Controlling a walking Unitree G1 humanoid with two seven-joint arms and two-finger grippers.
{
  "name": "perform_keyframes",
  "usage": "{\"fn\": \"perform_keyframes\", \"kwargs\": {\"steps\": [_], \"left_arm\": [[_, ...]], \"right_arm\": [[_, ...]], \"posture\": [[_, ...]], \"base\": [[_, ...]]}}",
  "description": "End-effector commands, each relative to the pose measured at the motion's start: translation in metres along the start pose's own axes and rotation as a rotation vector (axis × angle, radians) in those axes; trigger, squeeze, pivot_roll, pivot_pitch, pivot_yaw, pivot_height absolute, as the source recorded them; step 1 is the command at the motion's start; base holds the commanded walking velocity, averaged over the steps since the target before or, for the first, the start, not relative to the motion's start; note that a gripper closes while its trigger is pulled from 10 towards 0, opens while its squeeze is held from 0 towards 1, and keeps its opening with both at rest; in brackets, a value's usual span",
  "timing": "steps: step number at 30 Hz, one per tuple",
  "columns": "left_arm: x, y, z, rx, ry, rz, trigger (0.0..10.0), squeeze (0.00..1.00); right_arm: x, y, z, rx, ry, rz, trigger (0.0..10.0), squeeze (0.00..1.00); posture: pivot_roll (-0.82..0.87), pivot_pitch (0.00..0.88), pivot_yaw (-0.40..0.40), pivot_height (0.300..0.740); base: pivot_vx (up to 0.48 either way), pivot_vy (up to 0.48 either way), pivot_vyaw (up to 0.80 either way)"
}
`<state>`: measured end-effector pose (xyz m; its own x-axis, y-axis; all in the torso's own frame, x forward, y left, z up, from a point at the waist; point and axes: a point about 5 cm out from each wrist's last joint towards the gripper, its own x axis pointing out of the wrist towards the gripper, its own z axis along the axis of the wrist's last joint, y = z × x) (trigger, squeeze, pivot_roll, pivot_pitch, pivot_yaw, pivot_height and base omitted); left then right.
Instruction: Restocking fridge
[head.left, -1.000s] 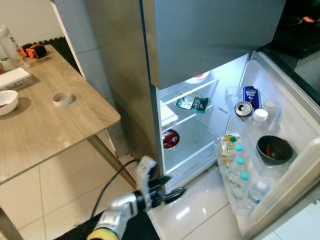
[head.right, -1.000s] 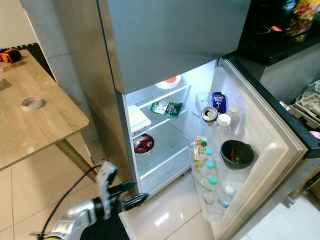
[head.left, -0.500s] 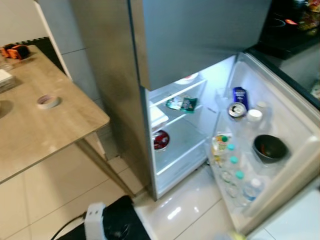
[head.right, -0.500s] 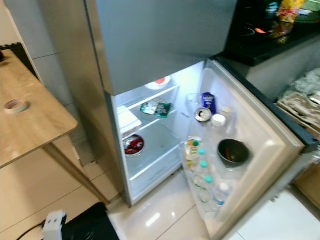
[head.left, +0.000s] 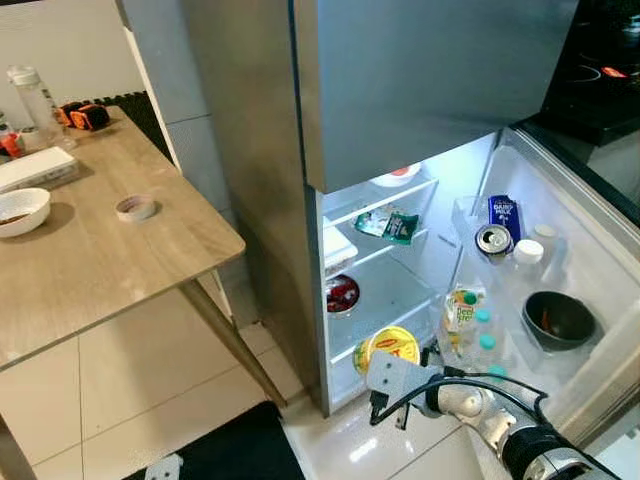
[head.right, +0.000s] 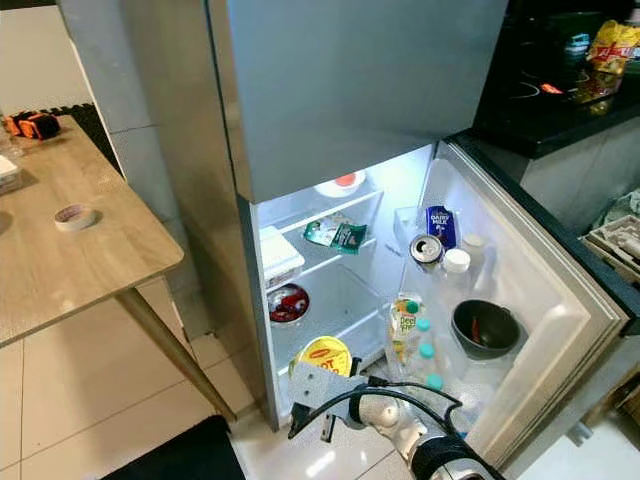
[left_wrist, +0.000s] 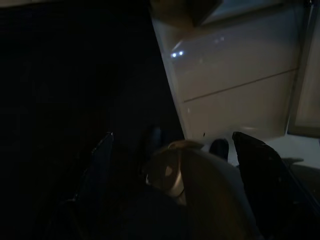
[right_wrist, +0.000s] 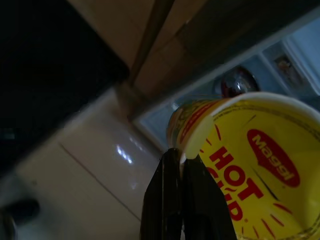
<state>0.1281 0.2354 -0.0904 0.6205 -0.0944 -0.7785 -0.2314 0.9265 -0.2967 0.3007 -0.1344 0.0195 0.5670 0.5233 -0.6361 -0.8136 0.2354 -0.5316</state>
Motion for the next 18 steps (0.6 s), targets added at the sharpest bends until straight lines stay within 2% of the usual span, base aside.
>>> {"fn": "perform_keyframes", "kwargs": {"steps": [1, 4, 8, 11, 13, 16, 17, 18], "left_arm": [[0.000, -0.002, -0.007, -0.013, 0.014, 0.008, 10.0, 0.00], [0.001, -0.005, -0.008, -0.011, 0.017, 0.004, 10.0, 0.00], [0.002, -0.007, -0.008, -0.007, 0.017, -0.003, 10.0, 0.00], [0.002, -0.008, -0.008, -0.006, 0.017, -0.005, 10.0, 0.00], [0.003, -0.009, -0.009, -0.005, 0.021, -0.009, 10.0, 0.00], [0.003, -0.010, -0.010, -0.003, 0.024, -0.012, 10.0, 0.00], [0.003, -0.011, -0.011, -0.003, 0.027, -0.015, 10.0, 0.00], [0.003, -0.011, -0.011, -0.003, 0.027, -0.015, 10.0, 0.00]], "right_arm": [[-0.004, -0.015, -0.004, -0.058, 0.061, -0.051, 10.0, 0.00], [-0.020, -0.043, -0.021, -0.069, 0.170, -0.135, 10.0, 0.00], [-0.038, -0.064, -0.036, -0.077, 0.251, -0.210, 10.0, 0.00], [-0.043, -0.069, -0.040, -0.084, 0.276, -0.228, 10.0, 0.00], [-0.055, -0.079, -0.050, -0.089, 0.336, -0.268, 10.0, 0.00], [-0.060, -0.083, -0.054, -0.084, 0.361, -0.285, 10.0, 0.00], [-0.068, -0.088, -0.061, -0.042, 0.397, -0.319, 10.0, 0.00], [-0.068, -0.088, -0.061, -0.042, 0.397, -0.319, 10.0, 0.00]], "posture": [[-0.09, 0.000, -0.002, 0.740], [-0.09, 0.000, -0.008, 0.740], [-0.09, 0.000, -0.016, 0.740], [-0.09, 0.000, -0.016, 0.740], [-0.09, 0.000, -0.021, 0.740], [-0.09, 0.000, -0.021, 0.740], [-0.09, 0.000, -0.024, 0.740], [-0.09, 0.000, -0.024, 0.740]], "base": [[0.000, 0.000, 0.00], [0.000, 0.000, 0.00], [0.000, 0.000, 0.00], [0.000, 0.000, 0.00], [0.000, 0.000, 0.00], [0.000, 0.000, 0.00], [0.000, 0.000, 0.00], [0.000, 0.000, 0.00]]}}
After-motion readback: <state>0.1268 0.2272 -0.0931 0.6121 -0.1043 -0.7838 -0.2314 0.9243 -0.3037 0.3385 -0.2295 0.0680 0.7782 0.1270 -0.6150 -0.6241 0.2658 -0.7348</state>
